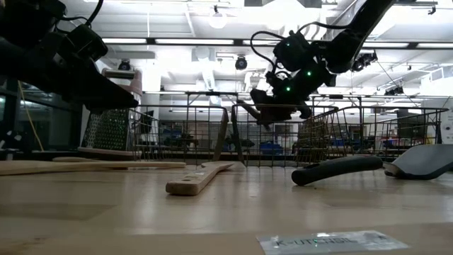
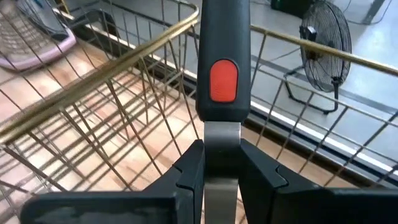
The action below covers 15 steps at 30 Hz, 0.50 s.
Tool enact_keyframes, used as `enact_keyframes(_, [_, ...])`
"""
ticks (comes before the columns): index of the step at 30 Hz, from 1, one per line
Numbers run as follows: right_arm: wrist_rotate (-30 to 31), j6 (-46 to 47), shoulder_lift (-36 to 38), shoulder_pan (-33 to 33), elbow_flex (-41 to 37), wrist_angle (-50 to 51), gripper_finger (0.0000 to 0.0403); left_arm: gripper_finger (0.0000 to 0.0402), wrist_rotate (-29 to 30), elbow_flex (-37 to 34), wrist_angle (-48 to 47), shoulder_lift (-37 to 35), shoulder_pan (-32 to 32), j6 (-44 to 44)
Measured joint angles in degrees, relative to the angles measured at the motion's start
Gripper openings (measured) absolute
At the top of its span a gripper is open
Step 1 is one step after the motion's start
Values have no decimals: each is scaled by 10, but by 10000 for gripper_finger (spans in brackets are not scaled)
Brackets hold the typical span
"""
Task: Pick & Place Kitchen Items
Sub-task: Put the bottom black turner spatula into the middle mesh basket
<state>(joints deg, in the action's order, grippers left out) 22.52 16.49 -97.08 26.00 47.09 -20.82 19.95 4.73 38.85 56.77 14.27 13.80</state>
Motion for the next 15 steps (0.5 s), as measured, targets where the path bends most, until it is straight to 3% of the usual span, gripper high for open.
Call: enact_keyframes(15, [-28, 3, 0, -1, 0, 61, 66, 129, 0, 0, 0, 0, 0, 0])
